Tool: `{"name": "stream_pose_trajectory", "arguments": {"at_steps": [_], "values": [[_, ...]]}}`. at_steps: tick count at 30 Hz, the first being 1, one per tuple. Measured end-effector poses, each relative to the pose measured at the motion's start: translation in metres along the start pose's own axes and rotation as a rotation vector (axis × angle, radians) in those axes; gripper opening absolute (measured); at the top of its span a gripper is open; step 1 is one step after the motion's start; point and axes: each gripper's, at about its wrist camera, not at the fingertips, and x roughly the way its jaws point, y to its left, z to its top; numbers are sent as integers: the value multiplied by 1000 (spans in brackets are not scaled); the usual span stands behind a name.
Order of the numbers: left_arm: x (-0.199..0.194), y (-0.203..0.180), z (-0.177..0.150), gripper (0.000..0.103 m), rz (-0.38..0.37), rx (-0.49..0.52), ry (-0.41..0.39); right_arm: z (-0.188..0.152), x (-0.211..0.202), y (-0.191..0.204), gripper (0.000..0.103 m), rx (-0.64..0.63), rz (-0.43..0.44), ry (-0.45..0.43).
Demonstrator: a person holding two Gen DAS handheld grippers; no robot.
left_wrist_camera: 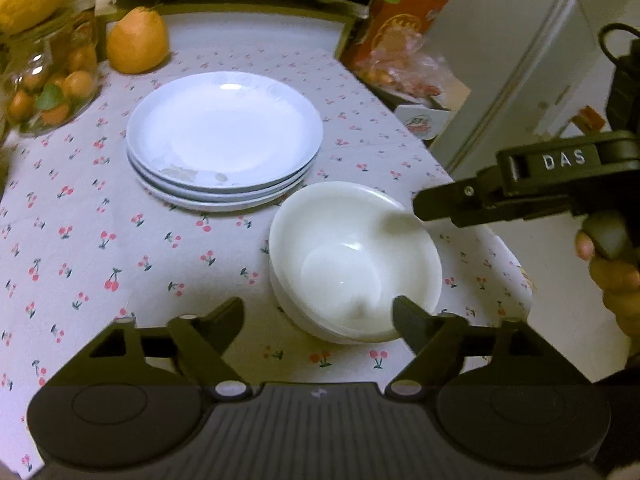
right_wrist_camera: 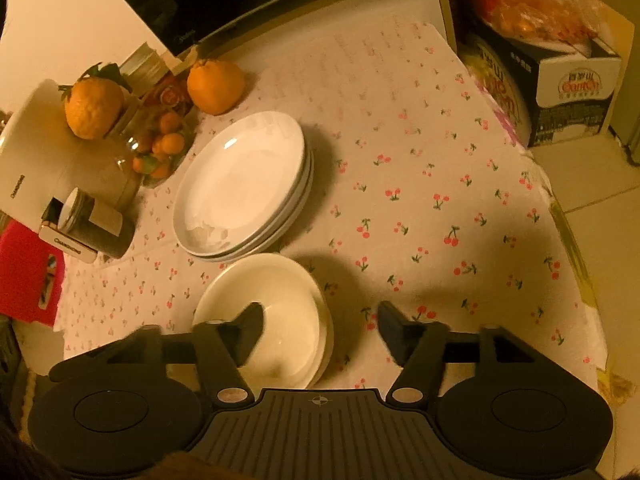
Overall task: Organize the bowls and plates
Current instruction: 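Close the right gripper on the rim of the nested bowls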
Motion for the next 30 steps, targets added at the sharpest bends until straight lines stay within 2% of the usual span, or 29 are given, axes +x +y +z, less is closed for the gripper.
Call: {"name": "stream_pose_trajectory", "arguments": {"at_steps": [3,9,16,21,28,30], "values": [[0,-1,-4,94,-17,56,-33,-2,1,-2,74,-29,35,-33],[4,-5,-13,99,-44,177,-59,-10,7,-10,75,-51,87,-71],[15,-13,-18,99,-69,264,-50,-25,26,-15,75,-62,109,-44],[22,-21,-19,99,-61,328,-41,-32,32,-13,75,-60,104,-47],[28,-21,-18,97,-46,343,-40,-39,42,-5,74,-94,85,-33],[28,-21,-17,95,-43,345,-44,-40,43,-2,70,-102,83,-38]]}}
